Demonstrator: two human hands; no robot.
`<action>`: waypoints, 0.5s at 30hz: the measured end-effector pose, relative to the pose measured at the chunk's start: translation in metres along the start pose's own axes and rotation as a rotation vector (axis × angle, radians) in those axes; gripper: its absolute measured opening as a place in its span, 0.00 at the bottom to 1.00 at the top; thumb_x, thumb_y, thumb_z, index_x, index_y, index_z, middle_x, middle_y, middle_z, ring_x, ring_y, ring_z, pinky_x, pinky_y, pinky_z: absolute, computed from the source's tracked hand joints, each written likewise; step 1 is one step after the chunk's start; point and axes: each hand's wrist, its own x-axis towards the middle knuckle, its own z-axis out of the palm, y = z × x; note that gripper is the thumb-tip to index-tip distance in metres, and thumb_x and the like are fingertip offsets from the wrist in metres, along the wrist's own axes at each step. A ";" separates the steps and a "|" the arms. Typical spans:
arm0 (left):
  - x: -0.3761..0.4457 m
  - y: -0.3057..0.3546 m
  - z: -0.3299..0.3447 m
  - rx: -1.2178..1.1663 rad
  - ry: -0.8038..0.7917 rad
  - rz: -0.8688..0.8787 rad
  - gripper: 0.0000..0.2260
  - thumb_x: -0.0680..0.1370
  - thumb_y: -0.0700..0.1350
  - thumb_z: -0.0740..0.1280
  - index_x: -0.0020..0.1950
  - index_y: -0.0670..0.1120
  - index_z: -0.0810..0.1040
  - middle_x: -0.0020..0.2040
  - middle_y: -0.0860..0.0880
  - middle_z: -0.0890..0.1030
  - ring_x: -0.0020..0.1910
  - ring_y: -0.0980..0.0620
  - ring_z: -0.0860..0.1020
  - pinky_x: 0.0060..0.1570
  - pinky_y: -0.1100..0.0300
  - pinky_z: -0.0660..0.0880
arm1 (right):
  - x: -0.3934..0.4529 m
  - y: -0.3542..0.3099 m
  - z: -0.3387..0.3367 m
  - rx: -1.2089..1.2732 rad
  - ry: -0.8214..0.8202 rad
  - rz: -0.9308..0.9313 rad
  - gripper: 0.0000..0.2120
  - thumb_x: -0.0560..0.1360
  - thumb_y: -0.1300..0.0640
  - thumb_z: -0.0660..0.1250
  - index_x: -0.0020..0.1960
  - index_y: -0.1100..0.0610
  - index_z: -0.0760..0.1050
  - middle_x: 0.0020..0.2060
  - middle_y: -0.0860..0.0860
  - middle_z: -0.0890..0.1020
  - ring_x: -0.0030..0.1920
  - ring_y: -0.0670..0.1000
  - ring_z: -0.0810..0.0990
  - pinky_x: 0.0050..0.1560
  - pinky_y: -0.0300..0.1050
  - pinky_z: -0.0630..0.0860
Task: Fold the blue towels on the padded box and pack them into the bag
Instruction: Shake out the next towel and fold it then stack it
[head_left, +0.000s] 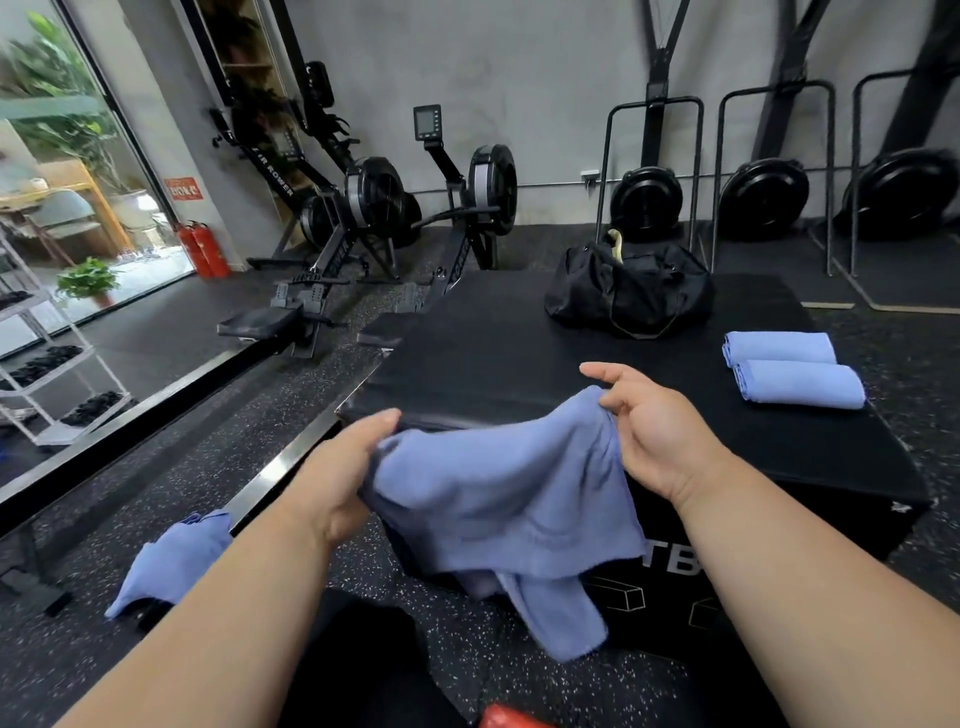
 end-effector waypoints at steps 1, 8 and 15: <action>0.002 -0.004 0.001 0.048 0.015 0.016 0.07 0.84 0.40 0.67 0.57 0.45 0.85 0.49 0.45 0.88 0.41 0.51 0.85 0.44 0.56 0.79 | -0.001 0.002 0.000 0.031 0.002 -0.014 0.21 0.79 0.71 0.55 0.62 0.60 0.82 0.46 0.60 0.82 0.47 0.56 0.83 0.51 0.51 0.82; -0.005 0.027 0.004 0.269 -0.003 0.446 0.17 0.81 0.34 0.68 0.62 0.52 0.84 0.59 0.48 0.86 0.52 0.53 0.83 0.58 0.54 0.78 | -0.006 0.022 -0.009 -0.178 -0.105 0.396 0.12 0.80 0.57 0.64 0.56 0.64 0.81 0.55 0.67 0.83 0.53 0.66 0.83 0.56 0.56 0.80; -0.015 0.035 0.000 0.513 -0.108 0.566 0.24 0.80 0.34 0.68 0.64 0.62 0.83 0.66 0.64 0.81 0.67 0.59 0.78 0.72 0.52 0.72 | -0.002 0.027 -0.004 -0.239 -0.075 0.026 0.16 0.82 0.66 0.66 0.68 0.58 0.80 0.55 0.59 0.87 0.55 0.56 0.86 0.62 0.53 0.81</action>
